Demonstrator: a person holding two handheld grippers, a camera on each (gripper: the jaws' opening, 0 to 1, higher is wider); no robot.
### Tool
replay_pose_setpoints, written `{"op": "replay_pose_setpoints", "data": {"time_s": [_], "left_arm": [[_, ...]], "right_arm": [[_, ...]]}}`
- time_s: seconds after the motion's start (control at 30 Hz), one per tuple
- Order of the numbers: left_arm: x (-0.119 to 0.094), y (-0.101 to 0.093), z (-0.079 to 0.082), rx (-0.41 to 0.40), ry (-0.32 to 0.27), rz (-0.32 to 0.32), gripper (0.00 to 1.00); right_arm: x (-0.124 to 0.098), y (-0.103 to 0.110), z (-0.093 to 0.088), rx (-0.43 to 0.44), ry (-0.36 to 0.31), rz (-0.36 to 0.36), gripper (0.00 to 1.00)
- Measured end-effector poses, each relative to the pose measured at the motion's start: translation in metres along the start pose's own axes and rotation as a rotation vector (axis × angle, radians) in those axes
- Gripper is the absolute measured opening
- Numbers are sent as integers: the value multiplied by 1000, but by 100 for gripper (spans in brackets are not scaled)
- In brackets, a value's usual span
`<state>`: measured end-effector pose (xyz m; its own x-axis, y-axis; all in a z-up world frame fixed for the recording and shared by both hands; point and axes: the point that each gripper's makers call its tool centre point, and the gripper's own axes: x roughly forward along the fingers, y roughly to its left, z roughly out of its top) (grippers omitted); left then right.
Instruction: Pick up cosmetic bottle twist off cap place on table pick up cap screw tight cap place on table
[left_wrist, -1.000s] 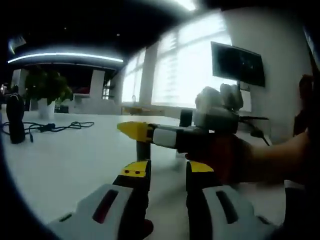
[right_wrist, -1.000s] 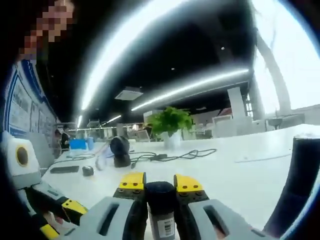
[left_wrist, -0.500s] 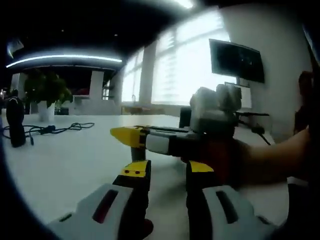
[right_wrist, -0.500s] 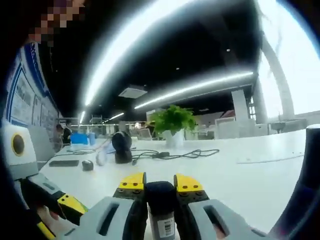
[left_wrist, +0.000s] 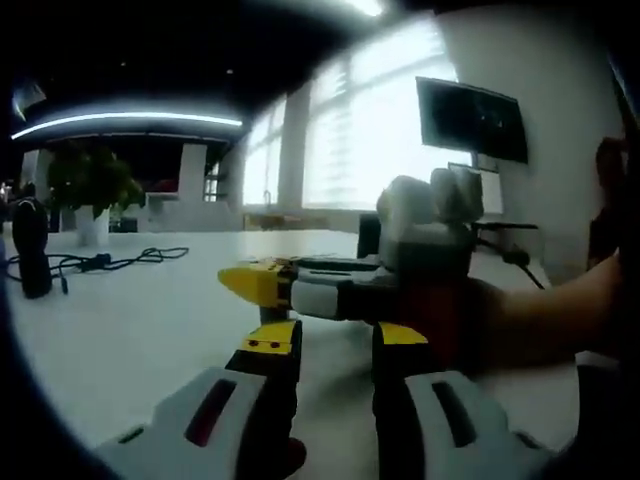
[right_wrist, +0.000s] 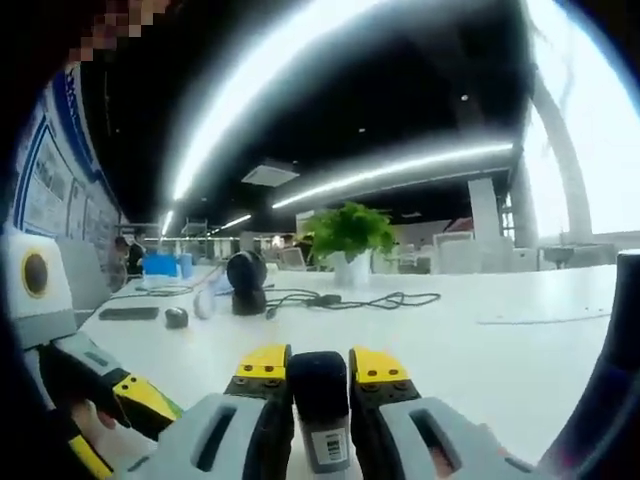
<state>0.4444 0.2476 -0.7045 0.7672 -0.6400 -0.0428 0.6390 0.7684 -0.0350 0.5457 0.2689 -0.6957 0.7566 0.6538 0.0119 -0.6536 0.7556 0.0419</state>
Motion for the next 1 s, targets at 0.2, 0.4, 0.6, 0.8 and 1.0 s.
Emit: {"op": "replay_pose_setpoints", "data": {"time_s": [0.2,0.4,0.6,0.8,1.0], "left_arm": [[-1,0,3,-20,-12,-2,19],[-7,-2,7,-37,-33,-16,19],[-22,7,4,-28,-23,8,19],[-21,7,6,-41,-33,7,19],[-20,3,4,-22,-26,-7,19]], "right_arm": [[-1,3,2,1,-11,13,27],[-7,0,7,59,-28,15,27],[-37,12,10,130,-44,51,26],[-77,10,17,181,-86,31,27],[-115,-5,22,161,-113,-27,31]]}}
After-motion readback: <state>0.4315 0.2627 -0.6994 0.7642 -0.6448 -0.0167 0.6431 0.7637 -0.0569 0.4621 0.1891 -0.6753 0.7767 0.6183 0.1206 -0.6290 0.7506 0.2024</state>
